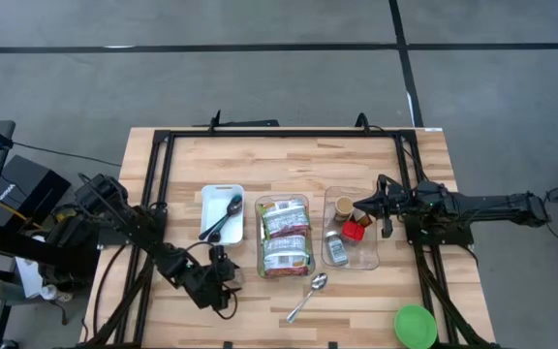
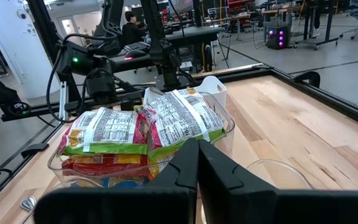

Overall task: Pick & Place Food Item
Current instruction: Put the brown seasoning bottle into the right transparent bin

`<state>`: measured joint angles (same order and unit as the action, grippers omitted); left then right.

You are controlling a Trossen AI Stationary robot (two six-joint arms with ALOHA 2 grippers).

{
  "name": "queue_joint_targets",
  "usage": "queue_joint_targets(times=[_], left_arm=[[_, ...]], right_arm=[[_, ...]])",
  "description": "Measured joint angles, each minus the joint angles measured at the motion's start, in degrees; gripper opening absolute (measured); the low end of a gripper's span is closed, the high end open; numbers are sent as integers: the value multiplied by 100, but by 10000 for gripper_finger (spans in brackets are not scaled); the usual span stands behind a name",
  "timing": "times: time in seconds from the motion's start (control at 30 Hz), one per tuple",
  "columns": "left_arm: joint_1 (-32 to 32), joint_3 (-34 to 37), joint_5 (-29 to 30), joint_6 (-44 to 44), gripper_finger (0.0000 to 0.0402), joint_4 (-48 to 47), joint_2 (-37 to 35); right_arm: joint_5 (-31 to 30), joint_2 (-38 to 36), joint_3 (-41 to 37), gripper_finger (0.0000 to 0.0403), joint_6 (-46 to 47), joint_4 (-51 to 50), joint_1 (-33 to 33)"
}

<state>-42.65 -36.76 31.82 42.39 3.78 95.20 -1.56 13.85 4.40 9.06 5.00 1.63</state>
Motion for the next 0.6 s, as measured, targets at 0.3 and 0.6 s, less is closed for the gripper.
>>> queue_joint_targets(times=[0.3, 0.6], left_arm=[[-1, 208, 39, -21, 301, 381, 0], [0, 208, 378, -35, 301, 369, 0]], right_arm=[[0, 0, 0, 1, 0, -1, -1], [0, 0, 0, 1, 0, -1, -2]])
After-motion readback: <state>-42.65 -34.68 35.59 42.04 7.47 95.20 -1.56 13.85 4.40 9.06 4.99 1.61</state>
